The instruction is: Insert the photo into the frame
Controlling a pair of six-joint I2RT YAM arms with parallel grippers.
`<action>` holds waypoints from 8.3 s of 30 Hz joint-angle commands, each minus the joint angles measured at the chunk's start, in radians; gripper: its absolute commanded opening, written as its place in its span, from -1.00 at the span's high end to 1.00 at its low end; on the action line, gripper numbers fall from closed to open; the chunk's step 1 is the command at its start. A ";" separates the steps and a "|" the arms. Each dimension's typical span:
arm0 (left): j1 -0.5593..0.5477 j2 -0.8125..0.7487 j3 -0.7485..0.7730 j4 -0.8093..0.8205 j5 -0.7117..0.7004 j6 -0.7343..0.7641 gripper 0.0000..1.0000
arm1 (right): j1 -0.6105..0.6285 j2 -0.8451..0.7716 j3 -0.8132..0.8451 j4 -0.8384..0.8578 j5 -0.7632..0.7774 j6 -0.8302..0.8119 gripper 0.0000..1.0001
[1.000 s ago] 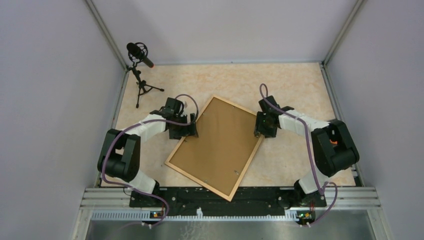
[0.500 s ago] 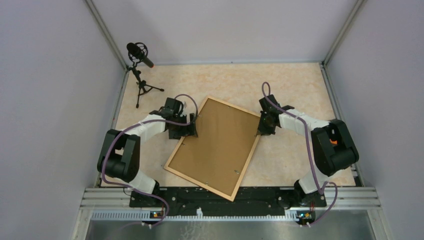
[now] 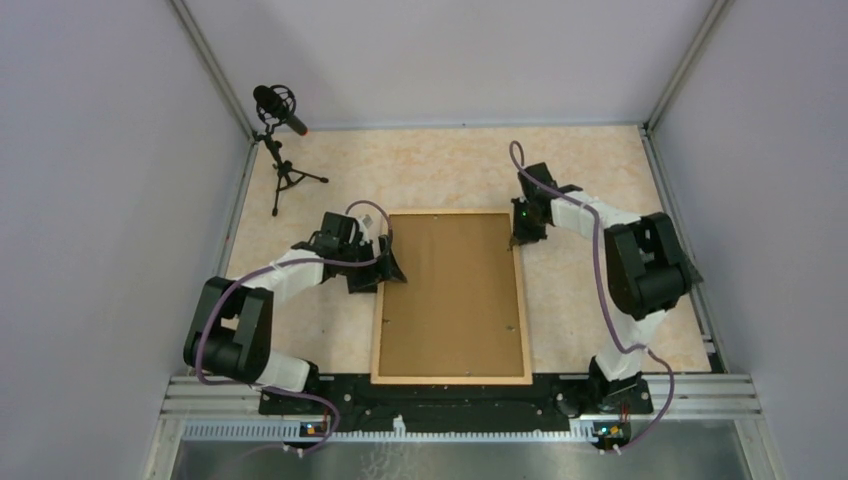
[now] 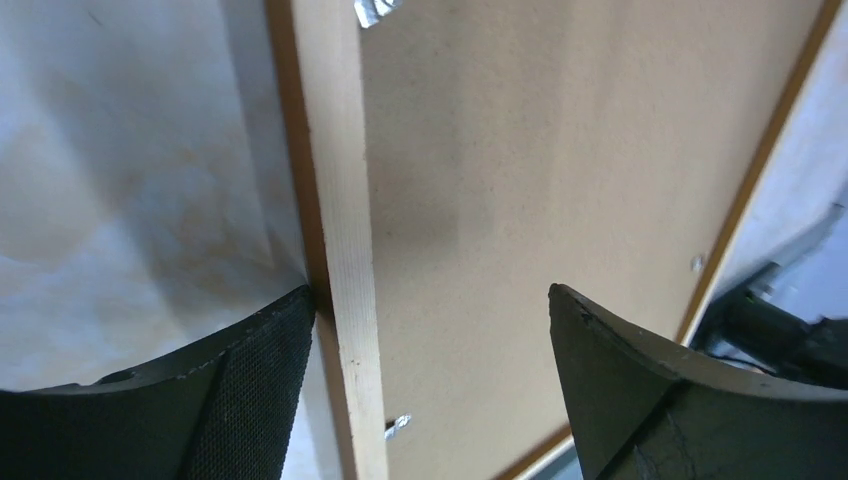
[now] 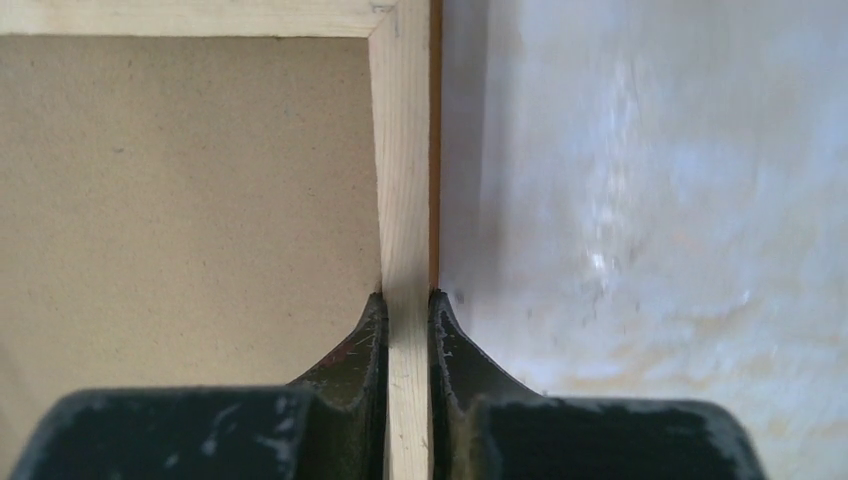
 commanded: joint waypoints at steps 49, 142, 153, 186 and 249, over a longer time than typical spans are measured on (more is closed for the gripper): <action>0.118 0.100 0.050 -0.088 -0.032 -0.016 -0.23 | 0.101 -0.237 -0.096 -0.167 0.118 -0.181 -0.27; 0.122 0.110 -0.009 -0.035 0.054 -0.042 -0.15 | 0.200 -0.310 -0.357 0.071 0.251 0.102 1.00; 0.122 0.104 -0.009 -0.001 0.137 -0.012 -0.36 | 0.200 -0.309 -0.103 -0.137 0.511 -0.019 -0.27; 0.097 -0.659 0.104 -0.257 -0.678 0.035 -0.77 | 0.768 0.262 0.353 -0.211 0.019 0.649 0.10; -0.084 -0.108 0.061 0.214 0.056 -0.414 -0.11 | 0.632 -0.248 0.093 0.191 -0.083 0.301 1.00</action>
